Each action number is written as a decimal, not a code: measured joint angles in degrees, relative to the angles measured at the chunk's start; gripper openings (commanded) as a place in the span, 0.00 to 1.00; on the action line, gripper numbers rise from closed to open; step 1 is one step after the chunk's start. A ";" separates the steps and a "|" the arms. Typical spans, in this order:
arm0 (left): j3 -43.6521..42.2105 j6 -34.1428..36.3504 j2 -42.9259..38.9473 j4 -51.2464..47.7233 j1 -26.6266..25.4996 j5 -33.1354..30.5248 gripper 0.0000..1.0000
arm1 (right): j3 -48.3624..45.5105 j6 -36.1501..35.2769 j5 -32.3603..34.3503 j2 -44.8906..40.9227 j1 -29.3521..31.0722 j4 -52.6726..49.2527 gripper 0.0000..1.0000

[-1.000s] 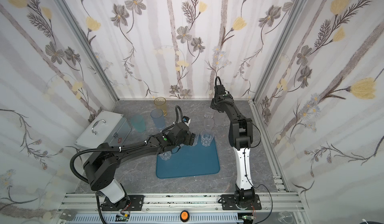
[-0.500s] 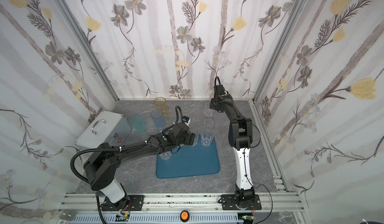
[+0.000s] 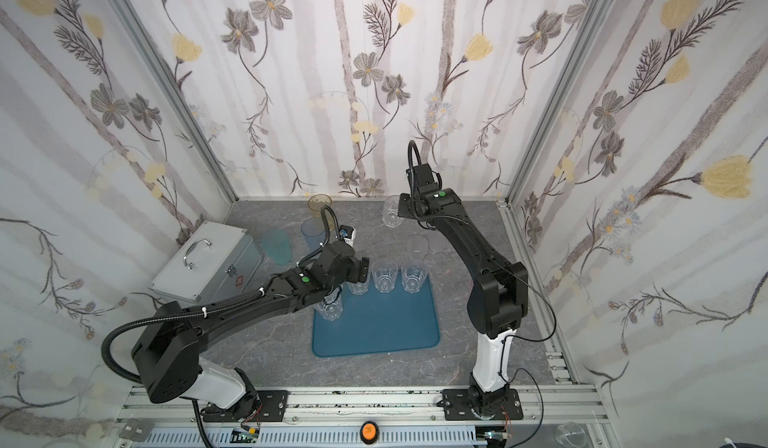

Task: Place the glasses into the tray
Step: 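Carry the clear glass onto the tray beside the others and release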

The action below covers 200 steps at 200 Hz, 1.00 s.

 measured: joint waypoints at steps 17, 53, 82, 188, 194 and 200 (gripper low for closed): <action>-3.04 0.02 -5.31 -0.17 3.63 -0.07 0.94 | -7.17 0.87 0.48 -6.27 4.07 0.44 0.06; -8.07 -0.04 -15.93 -1.25 12.94 0.04 0.94 | -19.06 4.37 2.75 -16.06 13.62 -0.48 0.05; -11.21 -0.15 -20.06 -2.54 14.95 1.57 0.94 | -24.94 8.68 3.85 -20.90 20.74 -1.27 0.05; -14.43 -2.10 -20.68 -3.98 14.95 5.09 0.92 | -26.01 14.23 6.84 -7.15 30.93 -2.69 0.06; -14.43 -2.32 -20.65 -3.98 14.88 5.22 0.92 | -25.68 14.12 7.06 -6.21 30.91 -2.69 0.06; -14.43 -2.56 -20.59 -3.98 14.80 5.44 0.92 | -25.40 13.86 7.37 -5.53 30.91 -2.73 0.06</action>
